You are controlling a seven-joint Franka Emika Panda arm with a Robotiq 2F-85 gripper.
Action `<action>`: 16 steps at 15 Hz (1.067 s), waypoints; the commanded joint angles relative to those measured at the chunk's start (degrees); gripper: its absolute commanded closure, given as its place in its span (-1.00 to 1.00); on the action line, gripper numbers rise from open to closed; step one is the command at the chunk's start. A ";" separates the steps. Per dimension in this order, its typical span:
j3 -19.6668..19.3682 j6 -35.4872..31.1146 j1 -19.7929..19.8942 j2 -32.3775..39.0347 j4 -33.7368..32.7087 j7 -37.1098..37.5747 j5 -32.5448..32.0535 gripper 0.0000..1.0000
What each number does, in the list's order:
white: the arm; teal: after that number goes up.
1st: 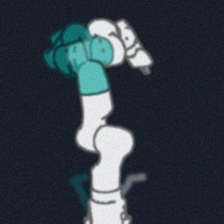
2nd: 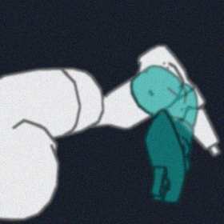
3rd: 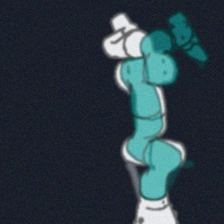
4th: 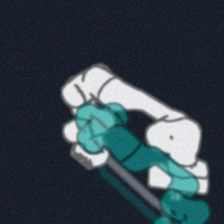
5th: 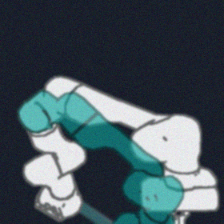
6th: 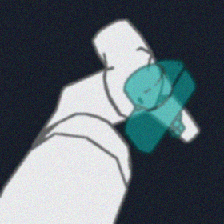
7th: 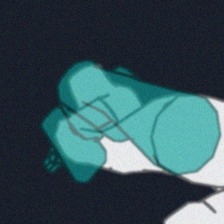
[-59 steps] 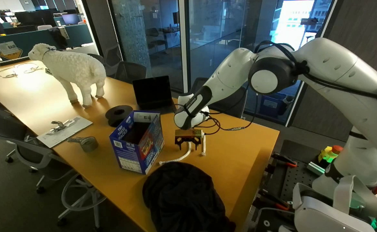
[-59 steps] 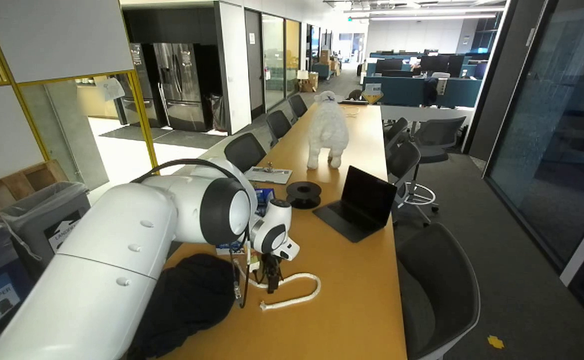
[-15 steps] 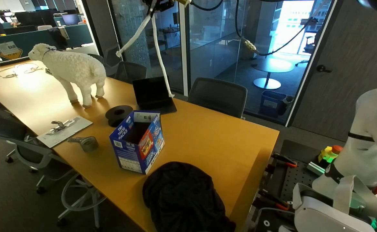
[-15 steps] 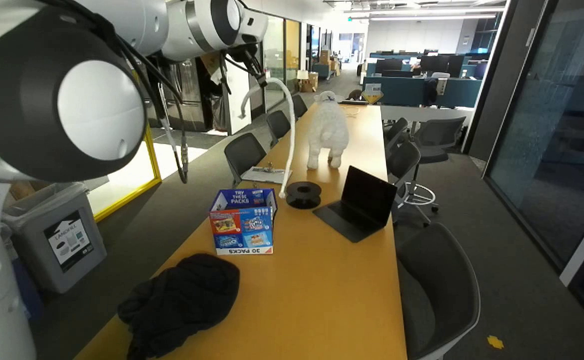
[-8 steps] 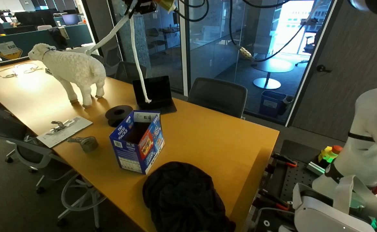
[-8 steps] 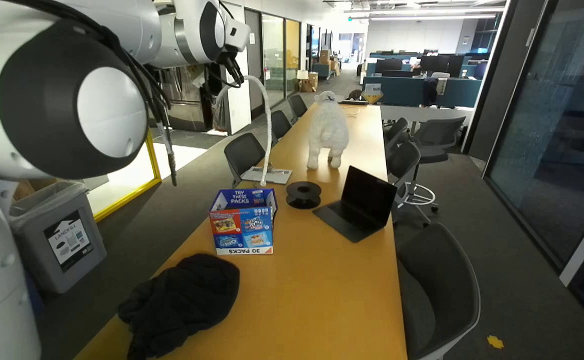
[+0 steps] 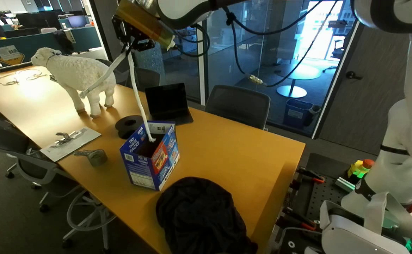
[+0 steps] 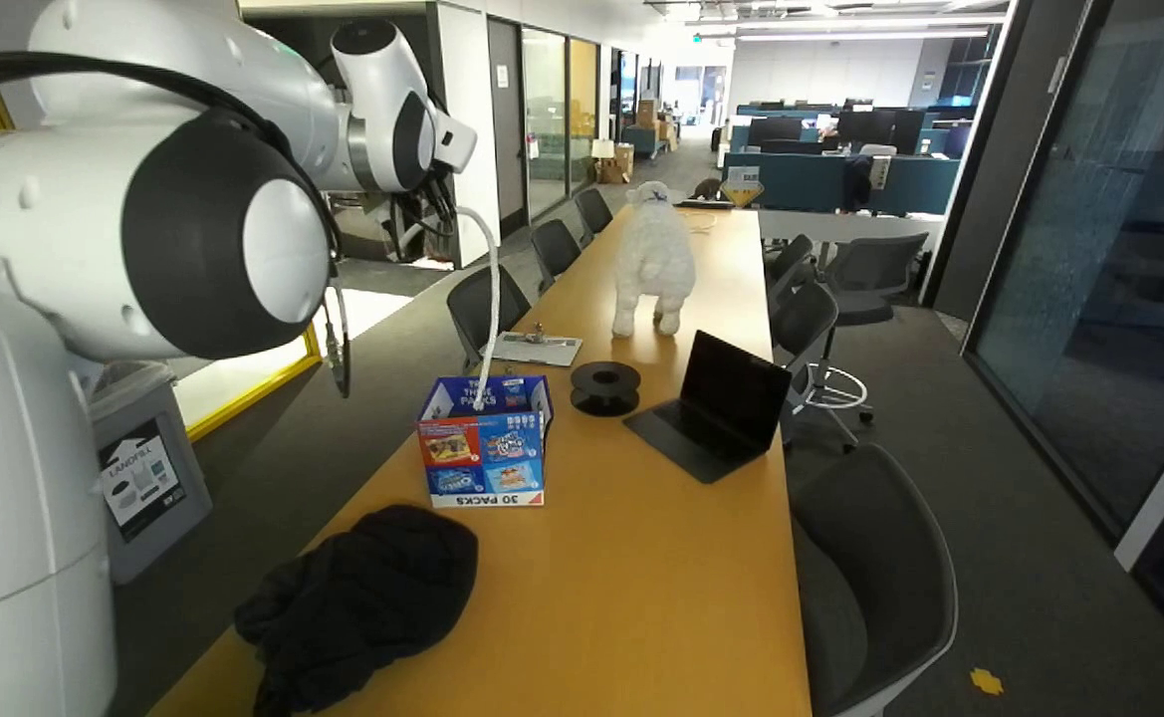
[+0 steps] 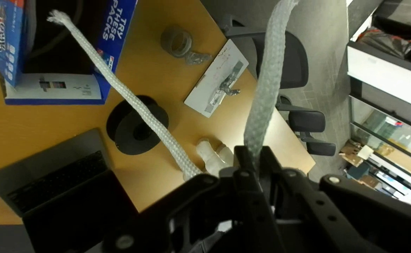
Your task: Put the ropes in the box
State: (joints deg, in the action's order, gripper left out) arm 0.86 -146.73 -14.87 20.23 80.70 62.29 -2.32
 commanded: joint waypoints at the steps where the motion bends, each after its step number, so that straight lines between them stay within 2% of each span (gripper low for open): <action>1: 0.79 -0.49 0.20 2.53 -2.47 -1.31 0.72 0.80; 8: 1.13 -0.51 0.46 3.87 1.31 -4.37 1.07 0.80; 16: -1.98 0.88 -0.44 7.63 5.19 -4.54 -2.34 0.80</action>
State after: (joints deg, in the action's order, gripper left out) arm 0.45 -146.46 -14.87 26.94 85.74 58.29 -3.29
